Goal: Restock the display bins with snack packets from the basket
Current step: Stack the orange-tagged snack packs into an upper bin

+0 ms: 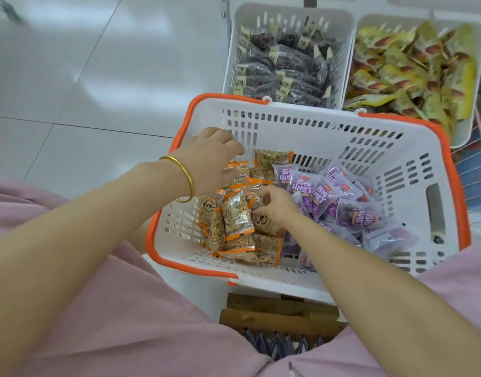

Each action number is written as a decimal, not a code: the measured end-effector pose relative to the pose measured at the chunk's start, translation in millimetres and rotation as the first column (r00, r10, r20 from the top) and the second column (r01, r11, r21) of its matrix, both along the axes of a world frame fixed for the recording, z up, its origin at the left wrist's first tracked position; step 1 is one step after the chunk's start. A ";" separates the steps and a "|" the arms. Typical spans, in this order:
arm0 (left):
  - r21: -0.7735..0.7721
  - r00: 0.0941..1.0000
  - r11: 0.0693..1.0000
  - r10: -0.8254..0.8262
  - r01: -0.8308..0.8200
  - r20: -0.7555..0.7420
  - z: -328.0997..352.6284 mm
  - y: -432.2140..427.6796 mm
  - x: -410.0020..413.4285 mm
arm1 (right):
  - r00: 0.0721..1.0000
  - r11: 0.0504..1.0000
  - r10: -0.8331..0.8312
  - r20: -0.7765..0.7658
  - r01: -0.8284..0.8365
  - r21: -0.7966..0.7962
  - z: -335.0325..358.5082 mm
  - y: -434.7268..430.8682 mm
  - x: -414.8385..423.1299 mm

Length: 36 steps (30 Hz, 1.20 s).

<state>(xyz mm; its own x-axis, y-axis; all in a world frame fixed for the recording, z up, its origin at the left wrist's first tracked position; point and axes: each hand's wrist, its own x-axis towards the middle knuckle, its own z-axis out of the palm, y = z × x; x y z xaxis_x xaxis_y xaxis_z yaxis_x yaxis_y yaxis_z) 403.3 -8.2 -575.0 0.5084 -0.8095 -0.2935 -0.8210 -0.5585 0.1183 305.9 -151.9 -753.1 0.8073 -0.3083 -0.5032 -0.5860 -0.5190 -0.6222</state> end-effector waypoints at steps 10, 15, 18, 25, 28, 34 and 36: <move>-0.058 0.973 0.989 0.126 -0.139 -0.192 0.1 -37.0 -4.5 | 0.944 0.928 -0.288 0.161 0.234 0.291 94.7 -60.6 -26.6; -0.207 0.716 0.862 0.226 -0.463 -0.661 5.7 -66.9 -12.1 | 0.901 0.857 -0.368 0.231 0.232 0.460 157.3 -77.6 -25.9; -0.316 0.635 0.747 0.179 -0.585 -0.752 9.2 -80.2 -11.5 | 0.863 0.811 -0.428 0.269 0.234 0.537 173.1 -74.2 -24.6; -0.206 0.336 0.554 0.145 -0.807 -0.931 15.0 -91.2 0.2 | 0.628 0.627 -0.708 0.324 0.346 0.698 188.7 -90.8 -32.7; -0.182 0.256 0.567 0.052 -0.804 -0.965 19.5 -95.4 -2.3 | 0.603 0.665 -0.697 0.388 0.340 0.665 196.5 -91.2 -27.7; -0.407 0.556 0.726 -0.041 -0.554 -0.830 23.4 -101.6 -1.0 | 0.663 0.819 -0.557 0.501 0.339 0.462 216.7 -91.5 -9.4; -0.458 0.562 0.721 -0.115 -0.519 -0.819 35.6 -105.8 11.5 | 0.765 0.874 -0.432 0.477 0.225 0.431 238.5 -106.3 -1.1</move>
